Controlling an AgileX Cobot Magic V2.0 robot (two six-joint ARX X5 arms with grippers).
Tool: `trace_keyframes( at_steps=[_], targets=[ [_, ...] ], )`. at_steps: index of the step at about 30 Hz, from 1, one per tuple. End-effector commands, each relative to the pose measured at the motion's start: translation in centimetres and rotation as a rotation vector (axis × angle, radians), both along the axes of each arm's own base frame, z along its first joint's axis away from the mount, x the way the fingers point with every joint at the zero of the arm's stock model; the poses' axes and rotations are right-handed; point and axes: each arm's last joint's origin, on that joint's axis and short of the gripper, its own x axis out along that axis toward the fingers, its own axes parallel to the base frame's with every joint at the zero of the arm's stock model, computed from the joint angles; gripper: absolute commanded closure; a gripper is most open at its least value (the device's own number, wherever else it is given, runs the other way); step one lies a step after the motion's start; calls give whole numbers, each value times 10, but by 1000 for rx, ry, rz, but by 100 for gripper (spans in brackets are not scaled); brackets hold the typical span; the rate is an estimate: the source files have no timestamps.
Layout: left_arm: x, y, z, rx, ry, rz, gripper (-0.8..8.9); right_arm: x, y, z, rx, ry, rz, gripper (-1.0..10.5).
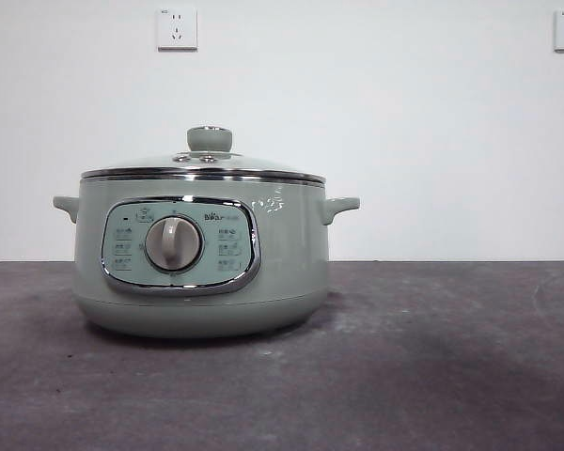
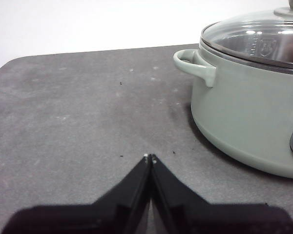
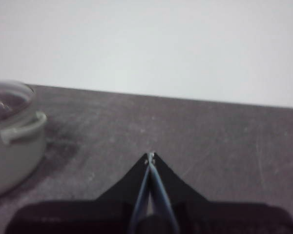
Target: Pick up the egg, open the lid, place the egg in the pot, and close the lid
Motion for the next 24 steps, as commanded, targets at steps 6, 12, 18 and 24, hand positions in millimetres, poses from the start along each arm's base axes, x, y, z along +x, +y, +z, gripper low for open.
trace_keyframes(
  at_steps=[6, 12, 18, 24],
  targets=[
    [1, 0, -5, -5, 9, 3, 817, 5, 7, -39, 50, 59, 64, 946],
    [1, 0, -5, -5, 9, 3, 817, 4, 10, -50, 75, 106, 92, 946],
    [1, 0, -4, -5, 9, 3, 817, 3, 9, -55, 115, 165, 85, 946],
    [1, 0, -4, -5, 8, 3, 817, 4, 9, -55, 120, 172, 80, 946]
  ],
)
